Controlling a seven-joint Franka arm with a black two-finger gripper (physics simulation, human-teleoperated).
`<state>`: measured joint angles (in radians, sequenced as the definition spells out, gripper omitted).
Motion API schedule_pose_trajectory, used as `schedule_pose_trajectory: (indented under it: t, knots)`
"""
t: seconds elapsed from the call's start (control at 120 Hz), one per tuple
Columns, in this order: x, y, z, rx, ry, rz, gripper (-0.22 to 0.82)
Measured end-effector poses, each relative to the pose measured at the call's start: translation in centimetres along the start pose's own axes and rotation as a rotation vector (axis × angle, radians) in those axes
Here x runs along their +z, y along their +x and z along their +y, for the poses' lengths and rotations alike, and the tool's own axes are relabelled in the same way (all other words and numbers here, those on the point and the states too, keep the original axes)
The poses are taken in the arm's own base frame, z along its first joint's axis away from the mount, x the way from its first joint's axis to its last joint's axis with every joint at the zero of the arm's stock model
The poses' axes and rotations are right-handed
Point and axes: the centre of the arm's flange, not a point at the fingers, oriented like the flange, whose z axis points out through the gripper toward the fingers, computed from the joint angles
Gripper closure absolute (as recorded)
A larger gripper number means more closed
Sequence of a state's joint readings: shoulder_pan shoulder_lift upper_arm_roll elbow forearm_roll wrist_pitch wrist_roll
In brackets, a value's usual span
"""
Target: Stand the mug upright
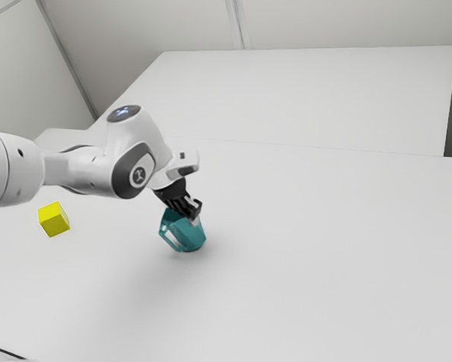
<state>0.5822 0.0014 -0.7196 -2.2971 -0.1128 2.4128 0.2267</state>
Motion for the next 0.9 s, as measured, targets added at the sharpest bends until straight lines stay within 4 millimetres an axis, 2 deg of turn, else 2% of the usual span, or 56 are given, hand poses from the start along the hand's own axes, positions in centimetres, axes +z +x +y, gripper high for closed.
schedule_pose_trajectory:
  t: [0.142, 0.267, 0.325, 0.408, 0.45, 0.633, 0.758, 0.9]
  knots:
    - [0.3, 0.0, 1.3, 0.006, -0.009, -0.002, 0.38]
    - [-0.5, 0.1, 2.3, 0.016, 0.006, 0.012, 0.21]
    - [-2.0, 0.3, 1.9, 0.007, 0.030, 0.030, 0.16]
    - [-4.6, 0.4, -1.3, -0.056, 0.067, 0.053, 0.11]
    - [-5.9, 0.7, -2.2, -0.075, 0.078, 0.062, 0.09]
    - [-11.6, 3.0, -2.3, -0.080, 0.083, 0.075, 0.04]
    - [-17.0, 5.1, -2.6, -0.077, 0.074, 0.092, 0.02]
    - [-20.3, 5.7, -4.1, -0.103, 0.049, 0.063, 0.01]
